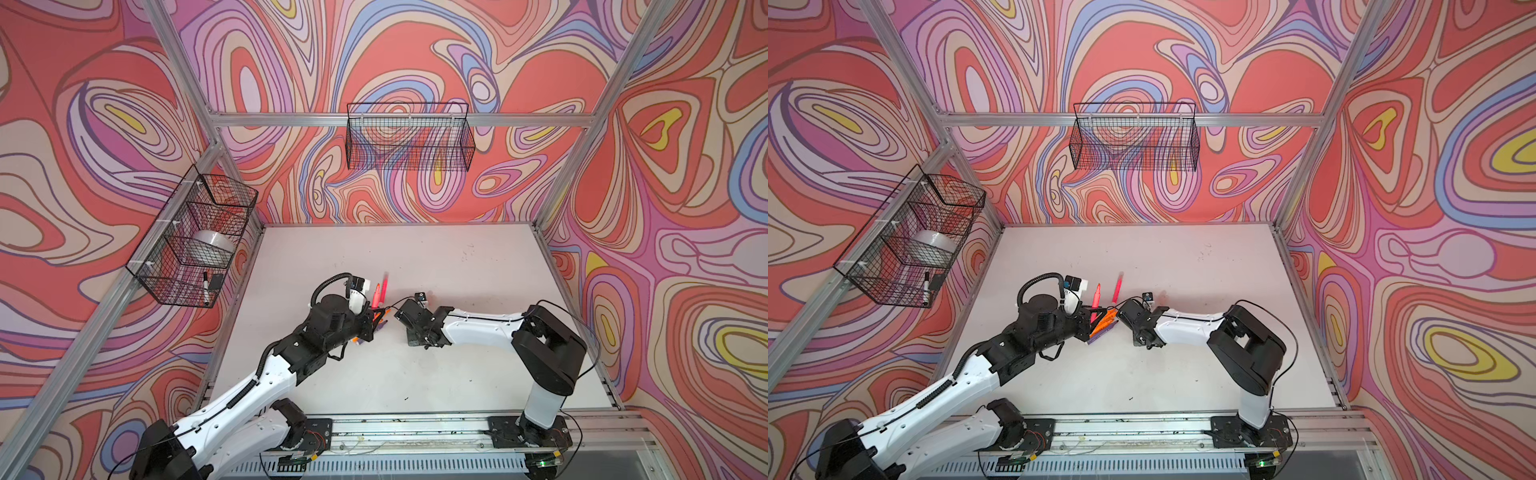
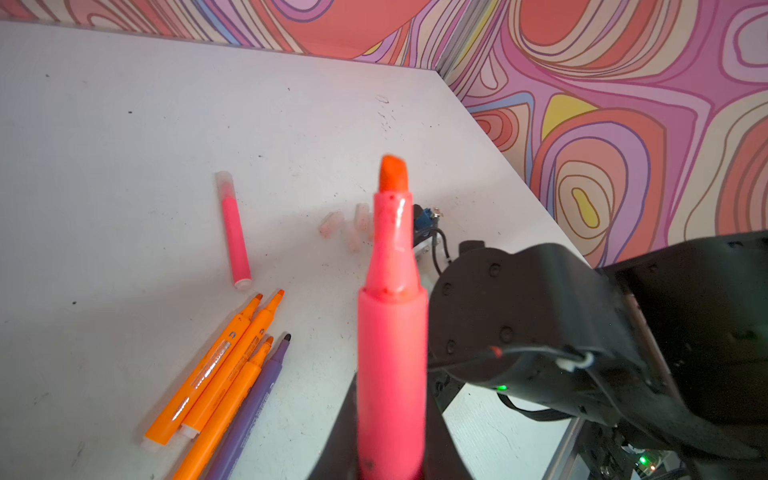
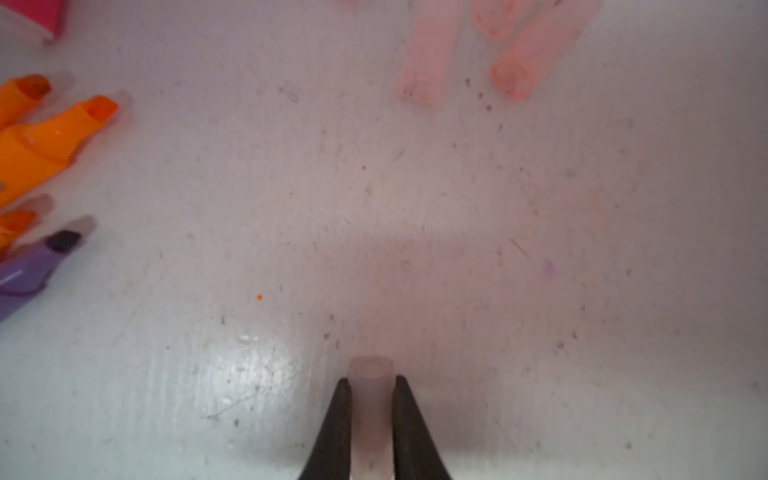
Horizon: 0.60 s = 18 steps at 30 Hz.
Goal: Insert the pens into the pen caps
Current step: 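Raise the right gripper and turn the cap downward above the marker tip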
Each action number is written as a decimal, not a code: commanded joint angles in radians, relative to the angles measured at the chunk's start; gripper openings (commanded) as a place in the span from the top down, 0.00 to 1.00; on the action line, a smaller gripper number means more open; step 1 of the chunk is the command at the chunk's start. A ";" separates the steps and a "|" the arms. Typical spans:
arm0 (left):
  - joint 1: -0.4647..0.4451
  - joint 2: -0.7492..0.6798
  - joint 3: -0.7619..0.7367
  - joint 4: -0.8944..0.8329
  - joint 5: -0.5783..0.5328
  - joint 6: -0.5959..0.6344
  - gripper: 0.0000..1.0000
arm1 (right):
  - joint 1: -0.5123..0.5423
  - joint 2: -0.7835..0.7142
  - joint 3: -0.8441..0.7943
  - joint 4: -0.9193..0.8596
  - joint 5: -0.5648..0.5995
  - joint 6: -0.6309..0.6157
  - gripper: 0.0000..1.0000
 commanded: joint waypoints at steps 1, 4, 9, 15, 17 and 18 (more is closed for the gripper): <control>-0.002 -0.028 0.051 -0.088 -0.021 -0.154 1.00 | -0.007 -0.142 -0.014 0.042 0.033 0.016 1.00; -0.002 -0.046 0.033 -0.097 0.003 -0.212 1.00 | -0.007 -0.261 -0.053 0.128 0.042 0.010 1.00; -0.005 -0.005 -0.036 0.054 0.170 -0.210 1.00 | -0.007 -0.454 -0.136 0.303 0.067 0.000 1.00; -0.121 0.069 -0.027 0.162 0.215 -0.120 1.00 | -0.007 -0.582 -0.181 0.430 0.099 -0.006 1.00; -0.170 0.080 -0.031 0.198 0.199 -0.093 1.00 | -0.007 -0.627 -0.208 0.494 0.091 -0.006 1.00; -0.181 0.086 -0.038 0.217 0.199 -0.088 1.00 | -0.008 -0.642 -0.220 0.517 0.089 -0.007 1.00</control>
